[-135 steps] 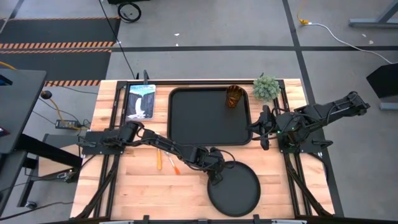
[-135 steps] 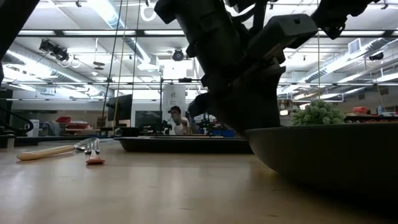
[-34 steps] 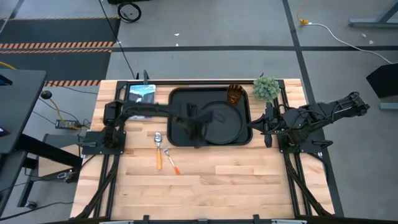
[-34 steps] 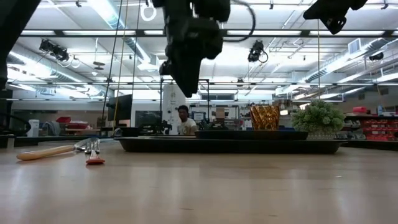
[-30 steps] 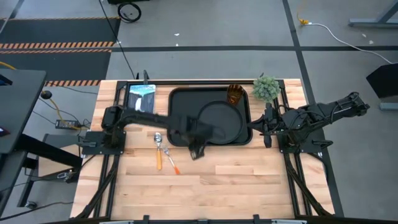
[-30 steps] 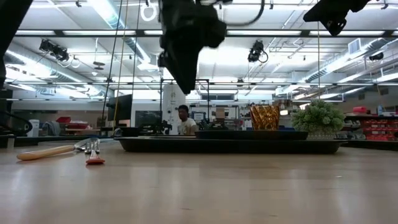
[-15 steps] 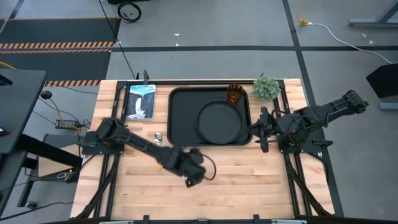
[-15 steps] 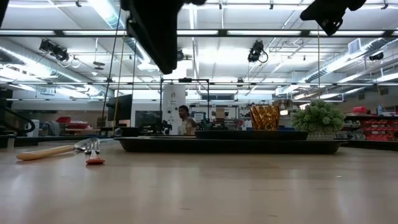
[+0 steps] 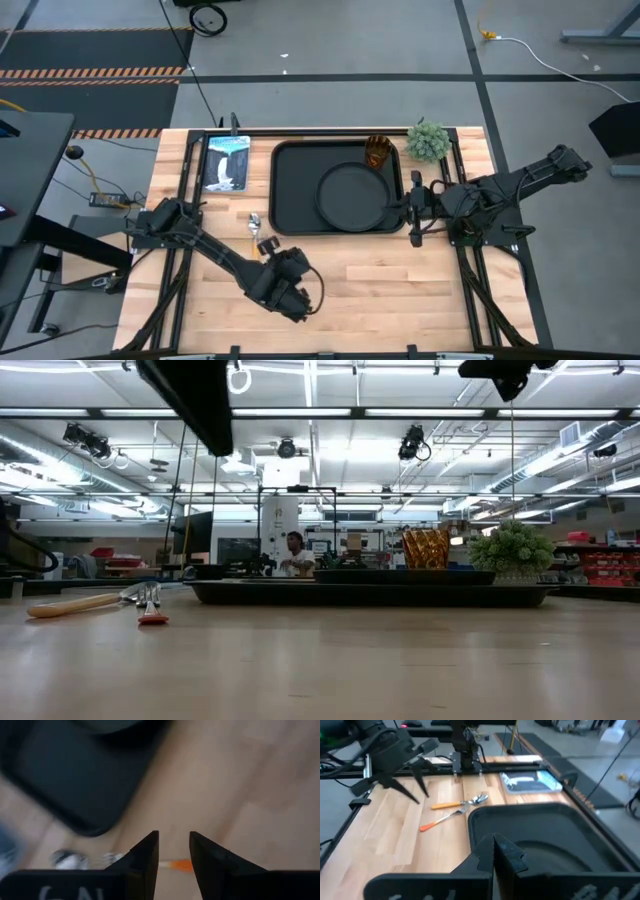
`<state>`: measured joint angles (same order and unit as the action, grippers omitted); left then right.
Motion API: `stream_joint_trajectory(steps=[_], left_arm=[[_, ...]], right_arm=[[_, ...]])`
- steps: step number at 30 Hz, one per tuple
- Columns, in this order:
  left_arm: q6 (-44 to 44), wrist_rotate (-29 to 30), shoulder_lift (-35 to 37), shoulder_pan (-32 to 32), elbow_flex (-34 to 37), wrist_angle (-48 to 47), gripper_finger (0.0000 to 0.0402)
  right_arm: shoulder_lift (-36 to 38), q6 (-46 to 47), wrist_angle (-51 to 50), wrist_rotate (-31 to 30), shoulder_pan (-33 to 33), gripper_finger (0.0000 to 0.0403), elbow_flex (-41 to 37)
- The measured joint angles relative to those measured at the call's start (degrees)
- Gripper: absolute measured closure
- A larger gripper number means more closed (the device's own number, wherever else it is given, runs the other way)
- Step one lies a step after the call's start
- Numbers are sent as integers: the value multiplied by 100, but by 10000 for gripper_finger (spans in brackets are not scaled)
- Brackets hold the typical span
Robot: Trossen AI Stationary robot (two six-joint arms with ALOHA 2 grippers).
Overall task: Pick and place plate/cup/fork/spoon on tray
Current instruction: Put the orange fork to the left of the black plate on the black tray
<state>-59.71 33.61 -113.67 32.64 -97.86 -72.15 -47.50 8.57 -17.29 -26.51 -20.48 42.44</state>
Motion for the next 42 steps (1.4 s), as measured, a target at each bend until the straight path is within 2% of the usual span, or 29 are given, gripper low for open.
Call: stream_joint_trajectory(steps=[8,11,14,18,25,30,34,37,39,42], left_arm=[[-266,940,-2,518,4,-1344,285],[-377,998,0,671,239,-1393,285],[-741,891,76,764,799,-1363,285],[-1182,413,327,759,1664,-916,285],[-1787,387,1066,733,2909,410,289],[-3081,363,1631,728,3650,1157,308],[-4390,246,1781,689,3885,1618,323],[-5228,-63,1779,559,3888,1708,325],[-5536,-235,1779,438,3891,1809,320],[-5557,-281,1779,278,3891,2084,302]], right_arm=[[-258,-585,500,57,224,394,0],[-330,-631,572,68,341,394,0],[-400,-640,609,196,442,394,0],[-431,-624,658,405,550,394,-2],[-485,-624,668,412,656,394,-2],[-497,-620,676,512,687,394,-2],[-501,-624,675,578,685,394,-2],[-501,-722,672,578,685,394,-2],[-501,-776,672,576,685,394,-2],[-501,-902,672,576,685,394,-2]])
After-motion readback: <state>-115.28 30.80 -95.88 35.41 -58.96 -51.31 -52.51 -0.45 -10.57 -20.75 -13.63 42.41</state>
